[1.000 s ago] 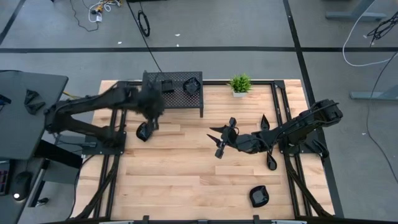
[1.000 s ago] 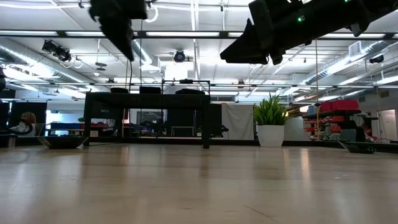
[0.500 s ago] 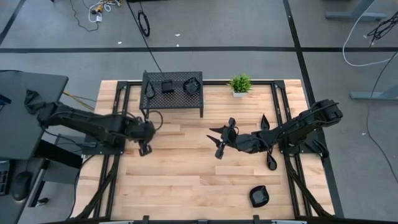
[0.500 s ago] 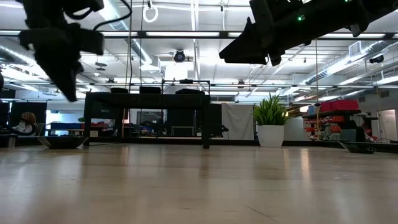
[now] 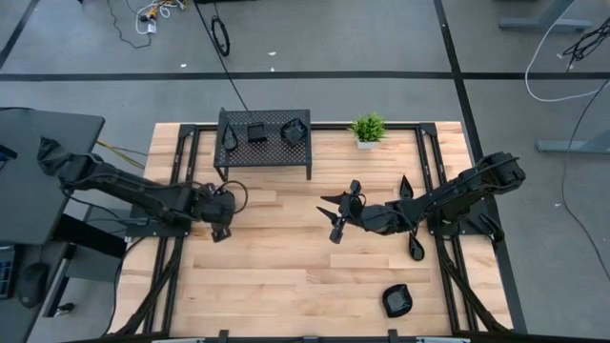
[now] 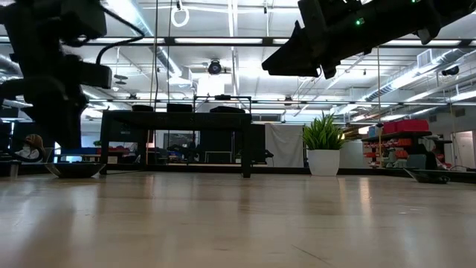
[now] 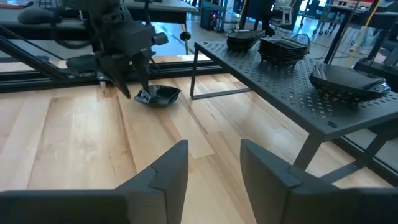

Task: Pick & Place Mini shaped plates
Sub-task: Stack the black leaf shaped plate on top of the black leaf shaped plates on the shelf

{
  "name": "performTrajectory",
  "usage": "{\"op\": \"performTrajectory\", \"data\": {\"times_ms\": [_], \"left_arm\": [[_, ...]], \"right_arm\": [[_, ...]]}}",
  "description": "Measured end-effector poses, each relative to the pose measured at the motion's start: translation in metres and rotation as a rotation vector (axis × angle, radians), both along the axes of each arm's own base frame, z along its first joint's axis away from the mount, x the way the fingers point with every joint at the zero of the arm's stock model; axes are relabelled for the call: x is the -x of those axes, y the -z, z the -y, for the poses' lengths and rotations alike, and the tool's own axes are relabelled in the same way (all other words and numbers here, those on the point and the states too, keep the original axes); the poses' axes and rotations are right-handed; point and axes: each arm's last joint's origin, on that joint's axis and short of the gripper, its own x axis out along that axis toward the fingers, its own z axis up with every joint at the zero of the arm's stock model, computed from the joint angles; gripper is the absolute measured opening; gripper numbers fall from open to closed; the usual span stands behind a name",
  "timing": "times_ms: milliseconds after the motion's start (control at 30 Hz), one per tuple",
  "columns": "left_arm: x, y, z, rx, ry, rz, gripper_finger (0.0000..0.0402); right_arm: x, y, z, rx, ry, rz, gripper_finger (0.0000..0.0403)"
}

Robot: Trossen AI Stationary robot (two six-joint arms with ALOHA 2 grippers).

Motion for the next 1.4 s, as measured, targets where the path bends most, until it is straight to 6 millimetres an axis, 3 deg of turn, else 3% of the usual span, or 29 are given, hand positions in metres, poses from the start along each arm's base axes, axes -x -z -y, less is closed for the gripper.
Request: {"op": "performTrajectory", "data": {"times_ms": [400, 1000, 1167, 1400], "left_arm": [[-0.005, 0.023, 0.000, -0.033, -0.103, -0.027, 0.0150], [-0.012, 0.032, 0.002, -0.001, -0.096, -0.062, 0.0010], [-0.020, 0.021, 0.010, 0.039, -0.057, -0.027, 0.0008], [-0.046, -0.024, 0.031, 0.055, 0.047, 0.137, 0.0005]], "right_arm": [[0.000, 0.000, 0.000, -0.002, 0.000, 0.001, 0.0148], [0.000, 0.000, 0.000, -0.003, 0.001, 0.001, 0.0148], [0.000, 0.000, 0.000, -0.003, 0.001, 0.001, 0.0148], [0.000, 0.000, 0.000, -0.003, 0.001, 0.000, 0.0148]]}}
